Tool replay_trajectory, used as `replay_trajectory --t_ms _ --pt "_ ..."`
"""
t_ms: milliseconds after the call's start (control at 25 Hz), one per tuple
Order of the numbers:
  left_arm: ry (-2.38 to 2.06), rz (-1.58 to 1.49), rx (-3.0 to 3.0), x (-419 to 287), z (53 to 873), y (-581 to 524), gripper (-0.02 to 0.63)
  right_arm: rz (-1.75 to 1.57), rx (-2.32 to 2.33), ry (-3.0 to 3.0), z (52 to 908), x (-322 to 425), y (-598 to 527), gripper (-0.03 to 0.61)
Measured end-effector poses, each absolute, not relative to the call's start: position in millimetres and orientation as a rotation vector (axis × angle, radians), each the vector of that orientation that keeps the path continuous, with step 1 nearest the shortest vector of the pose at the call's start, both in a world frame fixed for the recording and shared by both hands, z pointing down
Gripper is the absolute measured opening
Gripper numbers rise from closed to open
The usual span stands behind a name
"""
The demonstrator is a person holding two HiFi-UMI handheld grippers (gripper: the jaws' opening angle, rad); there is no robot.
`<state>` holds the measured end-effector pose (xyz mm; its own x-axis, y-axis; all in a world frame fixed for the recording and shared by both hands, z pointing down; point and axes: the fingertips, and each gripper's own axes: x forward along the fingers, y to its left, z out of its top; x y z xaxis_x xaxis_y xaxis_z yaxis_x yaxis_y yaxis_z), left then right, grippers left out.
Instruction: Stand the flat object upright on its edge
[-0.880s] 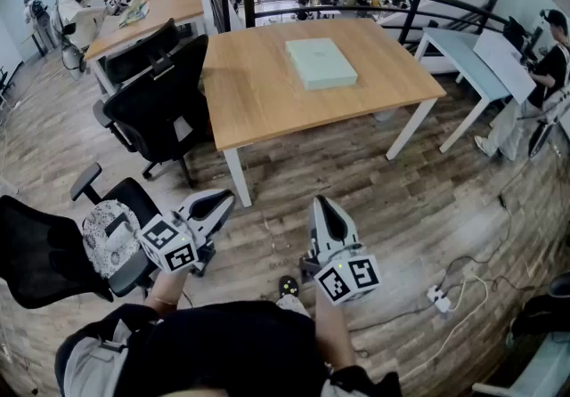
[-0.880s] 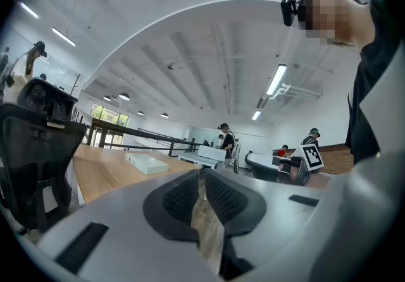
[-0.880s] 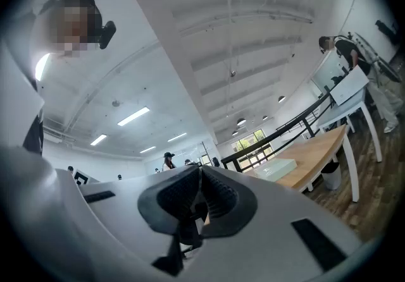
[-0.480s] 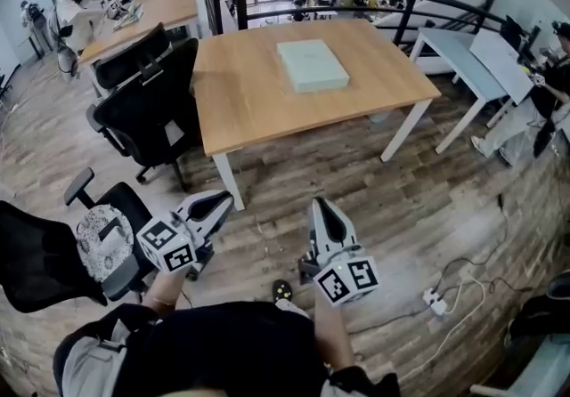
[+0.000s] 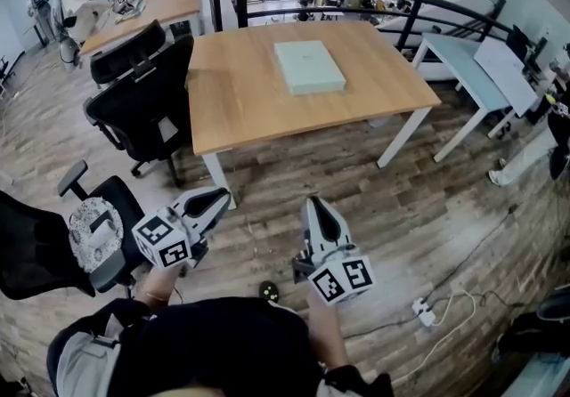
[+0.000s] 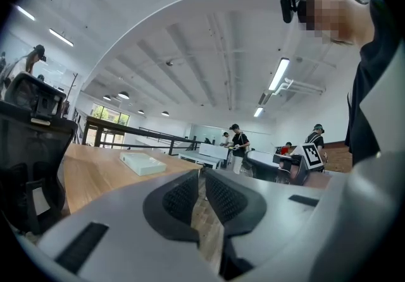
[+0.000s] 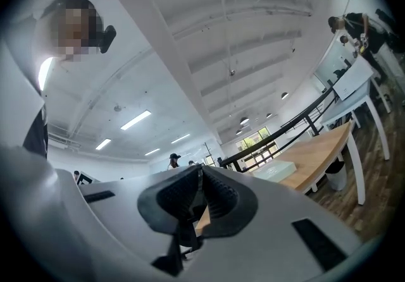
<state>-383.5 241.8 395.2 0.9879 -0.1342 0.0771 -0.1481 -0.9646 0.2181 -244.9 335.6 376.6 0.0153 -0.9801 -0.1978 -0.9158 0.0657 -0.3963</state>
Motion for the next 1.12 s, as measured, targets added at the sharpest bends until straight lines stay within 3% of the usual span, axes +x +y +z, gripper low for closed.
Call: replay_trajectory --t_ms 480,1120 --pt "-0.258 0.1 2.928 -335 400 257 0.044 -0.225 -1.797 1.987 384 -201 340 0.031" --pt "-0.379 0.109 2.888 -338 406 252 0.044 -0.277 -1.728 2.044 396 -197 330 0.031"
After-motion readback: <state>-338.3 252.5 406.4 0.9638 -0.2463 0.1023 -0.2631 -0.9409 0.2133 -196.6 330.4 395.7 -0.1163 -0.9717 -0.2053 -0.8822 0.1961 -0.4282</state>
